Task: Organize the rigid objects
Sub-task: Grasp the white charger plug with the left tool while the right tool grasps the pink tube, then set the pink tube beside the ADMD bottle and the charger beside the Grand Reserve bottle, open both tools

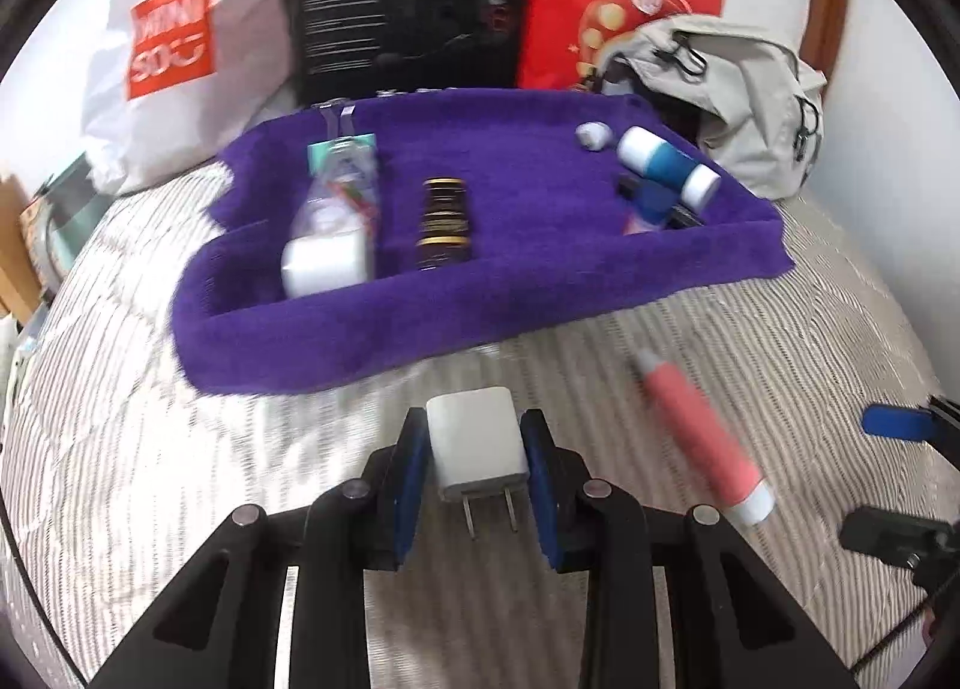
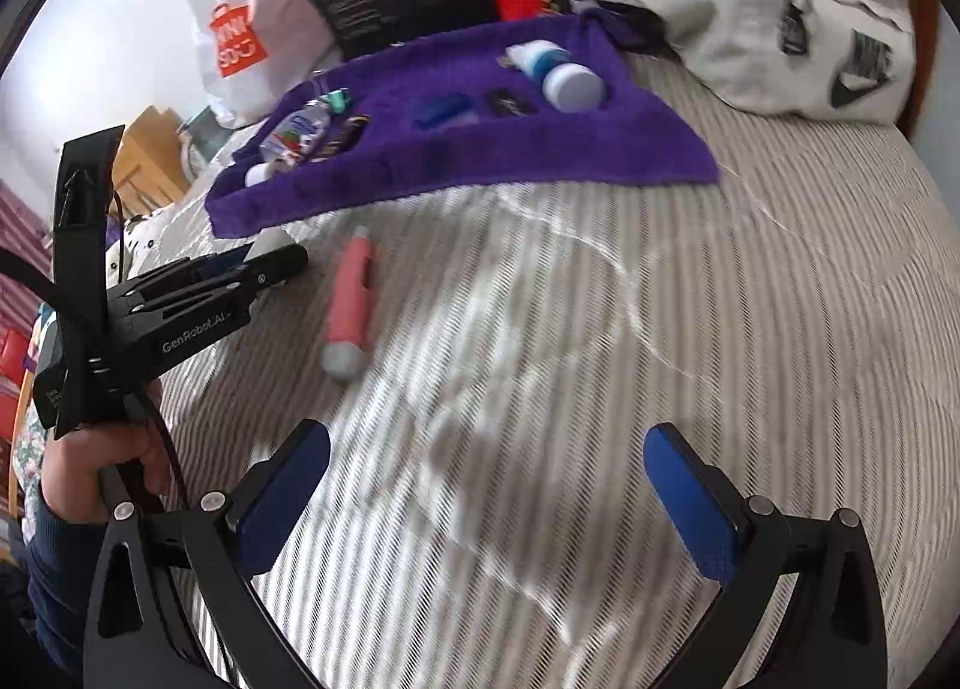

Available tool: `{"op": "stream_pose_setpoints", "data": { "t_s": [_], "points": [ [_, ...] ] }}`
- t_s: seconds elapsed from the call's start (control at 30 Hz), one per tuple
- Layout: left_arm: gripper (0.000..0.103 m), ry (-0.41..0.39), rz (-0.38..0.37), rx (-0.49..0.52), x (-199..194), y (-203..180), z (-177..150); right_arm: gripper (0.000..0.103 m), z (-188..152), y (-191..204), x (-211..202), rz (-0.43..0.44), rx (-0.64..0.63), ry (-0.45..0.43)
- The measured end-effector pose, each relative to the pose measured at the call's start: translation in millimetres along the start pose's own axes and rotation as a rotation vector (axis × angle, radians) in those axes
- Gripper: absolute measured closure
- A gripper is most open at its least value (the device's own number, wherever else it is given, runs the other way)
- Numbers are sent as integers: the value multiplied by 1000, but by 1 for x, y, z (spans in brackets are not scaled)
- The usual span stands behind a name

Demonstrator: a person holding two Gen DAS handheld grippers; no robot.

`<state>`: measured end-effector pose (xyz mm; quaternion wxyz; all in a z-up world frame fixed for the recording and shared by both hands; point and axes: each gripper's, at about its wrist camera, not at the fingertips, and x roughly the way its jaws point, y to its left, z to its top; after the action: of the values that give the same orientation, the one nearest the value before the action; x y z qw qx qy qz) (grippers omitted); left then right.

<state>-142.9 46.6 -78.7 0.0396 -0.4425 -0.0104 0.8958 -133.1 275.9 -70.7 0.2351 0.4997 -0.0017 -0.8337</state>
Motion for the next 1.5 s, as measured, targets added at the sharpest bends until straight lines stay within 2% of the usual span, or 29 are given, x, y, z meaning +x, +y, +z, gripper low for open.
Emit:
{"op": "stream_pose_setpoints", "data": {
  "t_s": [0.17, 0.33, 0.4, 0.47, 0.57, 0.7, 0.8, 0.93, 1.03, 1.13, 1.23, 1.5],
  "points": [
    [73, 11, 34, -38, -8, 27, -5, 6, 14, 27, 20, 0, -74, -46],
    [73, 18, 21, -62, -13, 42, -9, 15, 24, 49, 41, -3, -134, -34],
    [73, 16, 21, -70, -15, 45, -11, 17, 26, 57, 46, -32, -161, -45],
    [73, 17, 11, -79, -16, 48, -11, 29, 27, 63, 49, -60, -181, -63],
    [73, 15, 5, -82, -15, 48, -12, 34, 26, 71, 54, -120, -222, -76],
    [73, 19, -1, -79, -15, 48, -11, 41, 27, 74, 56, -124, -230, -89],
    [73, 24, -11, -81, -16, 49, -11, 52, 29, 74, 56, -118, -237, -93],
    [73, 24, -16, -86, -16, 50, -12, 77, 32, 75, 55, -119, -246, -86],
    [73, 24, -21, -87, -16, 51, -12, 86, 31, 79, 56, -109, -267, -86],
    [73, 23, -33, -91, -17, 53, -12, 86, 32, 78, 55, -100, -268, -83],
    [73, 20, -47, -104, -19, 55, -11, 86, 36, 69, 53, -46, -222, -60],
    [73, 1, -68, -119, -33, 61, 4, 86, 33, 56, 44, -36, -211, -52]
  ]
}}
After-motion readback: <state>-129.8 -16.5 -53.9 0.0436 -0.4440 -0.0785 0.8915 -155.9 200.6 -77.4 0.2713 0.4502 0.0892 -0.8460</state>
